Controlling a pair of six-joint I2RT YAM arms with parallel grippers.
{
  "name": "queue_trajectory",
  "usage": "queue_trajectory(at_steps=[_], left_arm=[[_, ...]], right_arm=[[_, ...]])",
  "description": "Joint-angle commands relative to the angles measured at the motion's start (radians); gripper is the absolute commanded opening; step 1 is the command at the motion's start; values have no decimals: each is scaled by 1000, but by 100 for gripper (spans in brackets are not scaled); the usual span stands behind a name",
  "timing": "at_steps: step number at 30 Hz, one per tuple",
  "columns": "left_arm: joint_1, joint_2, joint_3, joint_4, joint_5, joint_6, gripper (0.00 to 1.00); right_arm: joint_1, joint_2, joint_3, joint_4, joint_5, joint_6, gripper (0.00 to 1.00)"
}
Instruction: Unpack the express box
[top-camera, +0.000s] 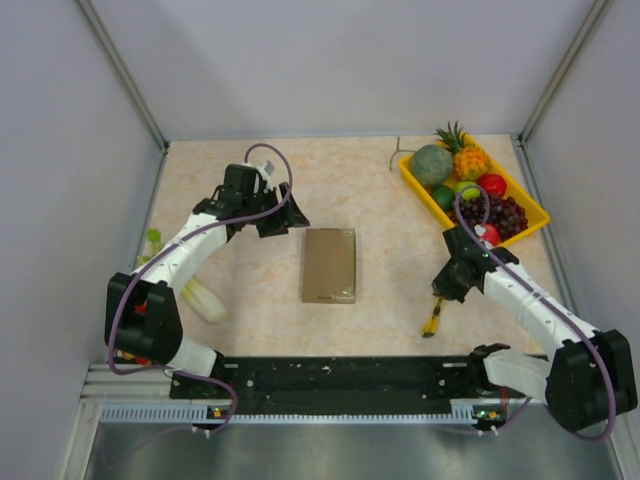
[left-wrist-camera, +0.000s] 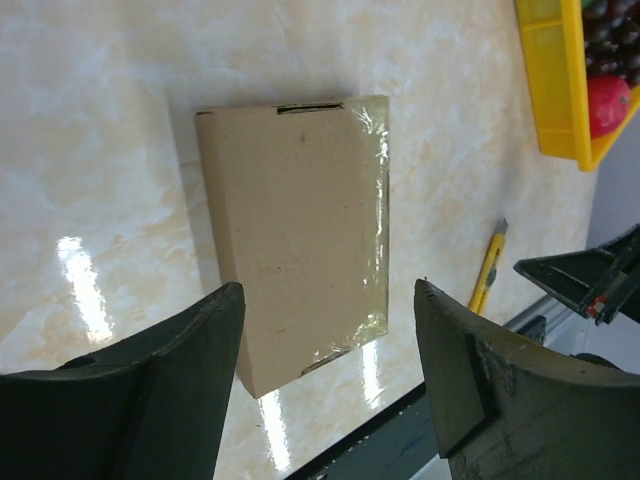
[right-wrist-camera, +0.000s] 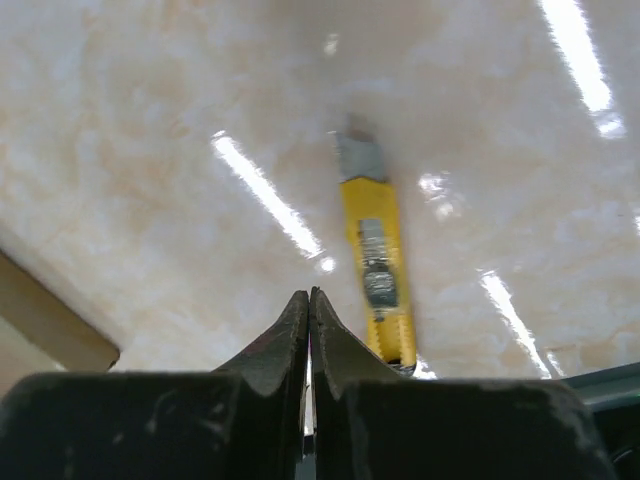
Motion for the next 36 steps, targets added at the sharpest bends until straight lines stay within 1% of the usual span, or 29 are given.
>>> queue_trajectory(at_steps=[1,2,5,8,11,12,15,16,19,23,28,31,32,34,35,36], left_arm=[[-1,-18,-18,68,120,-19,72],[-2,-17,-20,69,123,-19,72],[-2,-18,-29,66,120,-11,72],[-2,-21,-35,55,118,-2,72],[-2,-28,-46,49,120,10,72],[-2,-31,-49,46,120,15,72],[-2,-29,-57,46,121,19,72],[-2,-28,-57,48,120,21,72],[-2,-20,-54,46,124,24,72],[-1,-5,-43,43,129,29,72],[-1,6,-31,37,130,33,72],[-1,12,-17,23,129,41,72],[-1,12,-17,22,130,46,72],[-1,15,-12,20,136,46,72],[-1,17,-9,20,136,47,73],[-1,15,-6,20,141,47,73]], right_arm=[[76,55,102,42,-66,-108,0],[99,77,112,41,-66,-108,0],[113,104,110,27,-41,-119,1],[114,135,93,-13,-3,-138,16],[128,128,79,-65,54,-147,34],[134,120,76,-79,69,-144,43],[143,94,56,-86,86,-136,53],[142,100,51,-83,87,-132,54],[142,138,51,-67,86,-138,54],[143,245,68,-48,89,-142,51],[140,292,60,-11,69,-139,47],[142,299,51,10,55,-145,38],[142,302,51,16,48,-151,29],[143,319,54,29,26,-171,22],[148,324,60,29,22,-176,15],[162,335,65,30,12,-196,12]])
